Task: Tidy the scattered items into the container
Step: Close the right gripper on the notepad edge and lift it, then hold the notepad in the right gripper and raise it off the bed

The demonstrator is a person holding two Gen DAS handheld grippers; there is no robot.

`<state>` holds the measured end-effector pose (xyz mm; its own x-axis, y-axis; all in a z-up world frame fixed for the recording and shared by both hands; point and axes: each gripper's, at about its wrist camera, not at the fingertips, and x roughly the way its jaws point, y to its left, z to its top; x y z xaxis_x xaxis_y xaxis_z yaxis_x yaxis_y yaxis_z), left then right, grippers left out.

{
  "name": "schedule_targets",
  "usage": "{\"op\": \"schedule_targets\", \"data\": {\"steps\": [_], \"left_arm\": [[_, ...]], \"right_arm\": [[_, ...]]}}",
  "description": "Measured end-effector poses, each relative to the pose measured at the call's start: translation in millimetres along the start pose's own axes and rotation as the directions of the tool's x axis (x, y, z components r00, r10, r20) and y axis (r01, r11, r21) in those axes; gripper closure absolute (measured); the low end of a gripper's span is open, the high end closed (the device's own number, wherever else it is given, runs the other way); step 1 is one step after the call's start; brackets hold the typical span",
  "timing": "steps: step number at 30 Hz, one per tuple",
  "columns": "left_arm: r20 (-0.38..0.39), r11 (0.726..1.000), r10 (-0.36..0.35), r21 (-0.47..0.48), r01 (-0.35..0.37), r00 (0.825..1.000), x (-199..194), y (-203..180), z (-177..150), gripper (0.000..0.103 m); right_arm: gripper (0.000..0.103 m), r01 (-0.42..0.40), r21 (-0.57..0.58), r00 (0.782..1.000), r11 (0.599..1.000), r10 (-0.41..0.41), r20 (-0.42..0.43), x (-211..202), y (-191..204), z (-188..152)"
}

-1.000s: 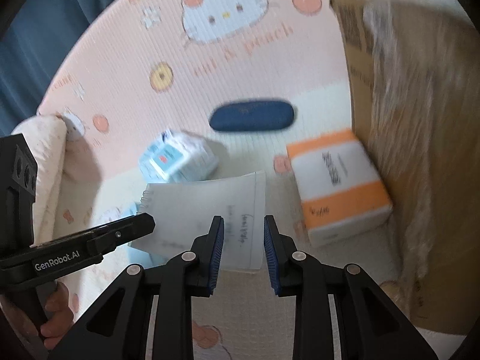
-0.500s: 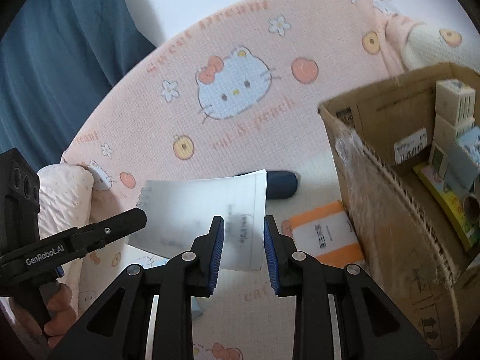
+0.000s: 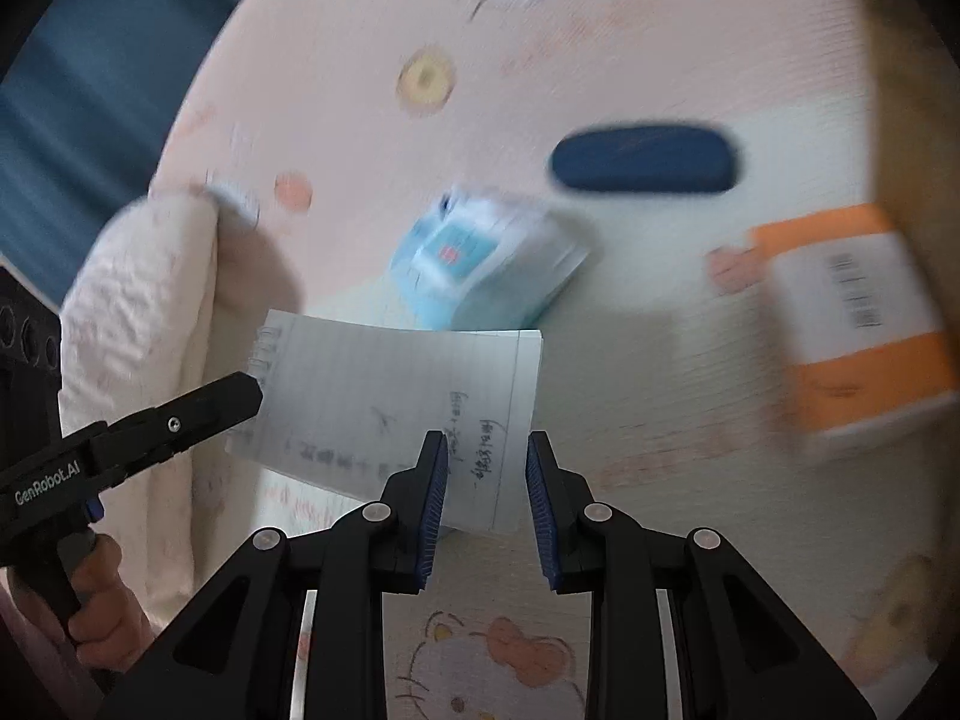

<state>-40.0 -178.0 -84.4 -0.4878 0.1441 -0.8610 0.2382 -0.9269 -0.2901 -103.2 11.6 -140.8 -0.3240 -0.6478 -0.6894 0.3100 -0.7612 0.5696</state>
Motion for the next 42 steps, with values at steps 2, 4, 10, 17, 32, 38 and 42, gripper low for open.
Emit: {"op": "schedule_targets", "data": {"steps": [2,4,10,17,32,38,42], "left_arm": [[-0.046,0.997,-0.006,-0.071,0.002,0.999,14,23,-4,0.069],[-0.085,0.992,-0.013,-0.124,0.003,0.996,26,40,-7,0.069],[-0.157,0.991,-0.013,-0.132,-0.008,0.987,45,55,-18,0.069],[-0.107,0.995,0.069,-0.062,-0.075,0.992,43,46,-23,0.073],[-0.214,0.958,-0.011,-0.281,-0.051,0.977,50,102,-32,0.102],[-0.143,0.946,-0.076,-0.324,0.026,0.987,29,106,-25,0.065],[-0.102,0.946,-0.069,-0.323,0.033,0.992,19,106,-19,0.064]], "right_arm": [[0.079,0.013,-0.033,0.999,0.999,-0.014,-0.044,19,4,1],[0.079,0.02,-0.058,0.997,0.998,-0.025,-0.079,34,6,-1],[0.079,0.042,-0.065,0.993,0.997,-0.049,-0.11,49,5,-7],[0.078,-0.029,0.036,0.992,0.999,0.033,-0.124,48,-13,-9],[0.074,-0.199,0.263,0.969,0.944,0.23,-0.09,56,-42,-19],[0.074,-0.215,0.3,0.963,0.929,0.253,-0.094,54,-53,-21],[0.074,-0.229,0.327,0.957,0.917,0.273,-0.096,58,-57,-22]]}}
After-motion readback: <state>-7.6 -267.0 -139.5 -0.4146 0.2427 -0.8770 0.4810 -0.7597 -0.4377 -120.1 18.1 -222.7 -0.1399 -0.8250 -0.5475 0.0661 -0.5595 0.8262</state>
